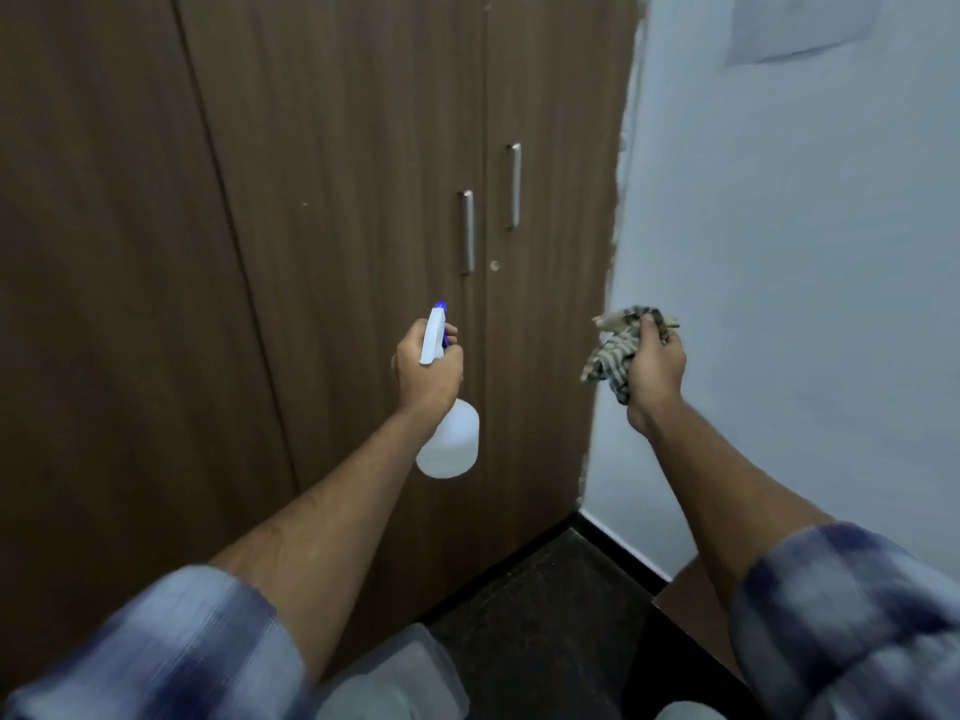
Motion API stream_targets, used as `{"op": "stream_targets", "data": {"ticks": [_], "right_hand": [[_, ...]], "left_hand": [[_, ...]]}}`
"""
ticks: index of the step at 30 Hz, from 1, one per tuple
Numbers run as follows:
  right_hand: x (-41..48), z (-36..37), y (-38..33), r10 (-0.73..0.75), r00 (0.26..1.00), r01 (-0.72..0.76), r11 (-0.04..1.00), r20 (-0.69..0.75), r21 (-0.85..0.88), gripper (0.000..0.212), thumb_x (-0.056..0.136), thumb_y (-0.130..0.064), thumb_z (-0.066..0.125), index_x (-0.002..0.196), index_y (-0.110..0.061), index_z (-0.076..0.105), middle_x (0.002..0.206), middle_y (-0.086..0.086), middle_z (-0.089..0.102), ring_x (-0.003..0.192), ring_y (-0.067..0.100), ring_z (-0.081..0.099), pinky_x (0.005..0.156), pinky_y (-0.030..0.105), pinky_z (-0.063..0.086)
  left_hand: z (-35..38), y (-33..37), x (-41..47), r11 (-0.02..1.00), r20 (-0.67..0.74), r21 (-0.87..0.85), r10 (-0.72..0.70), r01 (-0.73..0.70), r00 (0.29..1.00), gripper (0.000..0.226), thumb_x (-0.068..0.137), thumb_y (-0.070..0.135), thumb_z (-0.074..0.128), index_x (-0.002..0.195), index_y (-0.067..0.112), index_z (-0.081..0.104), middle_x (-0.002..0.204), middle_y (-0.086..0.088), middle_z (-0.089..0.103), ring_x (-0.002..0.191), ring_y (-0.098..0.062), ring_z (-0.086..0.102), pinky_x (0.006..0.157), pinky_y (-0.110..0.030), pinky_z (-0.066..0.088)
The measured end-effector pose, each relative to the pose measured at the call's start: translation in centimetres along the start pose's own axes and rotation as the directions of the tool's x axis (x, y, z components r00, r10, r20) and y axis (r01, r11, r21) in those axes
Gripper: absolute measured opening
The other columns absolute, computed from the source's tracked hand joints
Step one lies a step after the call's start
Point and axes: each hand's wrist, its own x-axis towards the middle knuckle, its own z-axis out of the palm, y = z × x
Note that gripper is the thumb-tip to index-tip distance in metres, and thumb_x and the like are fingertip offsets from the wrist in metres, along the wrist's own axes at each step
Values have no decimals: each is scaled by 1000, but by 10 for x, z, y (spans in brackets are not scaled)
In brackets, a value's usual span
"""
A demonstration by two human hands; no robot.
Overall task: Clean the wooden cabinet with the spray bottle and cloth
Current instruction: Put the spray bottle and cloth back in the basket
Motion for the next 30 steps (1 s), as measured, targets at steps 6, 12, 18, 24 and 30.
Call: {"op": "stream_targets", "data": {"ticks": [6, 12, 18, 24, 30], "right_hand": [[-27, 68, 26, -64, 982, 84, 991, 180, -109, 28, 102, -33, 55, 120, -12, 62, 103, 3, 69, 82, 12, 65, 75, 25, 55], [-85, 107, 87, -26, 894, 132, 969, 447, -207, 24, 101, -37, 54, 114, -17, 59, 104, -3, 68, 97, 14, 66, 88, 30, 53], [-133, 107, 175, 107, 783, 92, 954, 613, -285, 12, 105, -25, 48, 117, -25, 50, 97, -7, 61, 84, 5, 60, 75, 22, 48], [-156, 87, 276, 273, 772, -2, 904, 575, -427, 22, 106, -18, 48, 128, -15, 50, 93, -8, 59, 66, -17, 58, 56, 5, 43], [-166, 56, 385, 369, 755, -16, 837, 542, -547, 22, 104, -10, 50, 126, -8, 51, 94, -2, 60, 75, -6, 60, 67, 13, 47]], "left_hand": [[-77, -9, -23, 986, -150, 167, 50, -24, 987, 17, 94, 1, 64, 108, 7, 69, 97, -15, 72, 72, -22, 68, 58, -28, 60], [-129, -41, -65, 972, -304, 226, 4, 68, 953, 12, 97, 5, 64, 108, 11, 67, 91, -5, 70, 74, -20, 70, 63, -33, 63], [-152, -108, -107, 966, -366, 196, -86, 167, 927, 8, 103, 15, 63, 111, 16, 63, 89, 4, 65, 71, -15, 66, 66, -33, 62], [-152, -196, -124, 948, -307, 174, -206, 267, 929, 19, 97, 16, 72, 111, 6, 65, 98, -4, 68, 88, -15, 67, 82, -34, 59], [-133, -309, -142, 905, -244, 255, -282, 342, 928, 28, 90, -2, 73, 114, -3, 60, 109, -21, 65, 99, -35, 65, 94, -51, 56]]}}
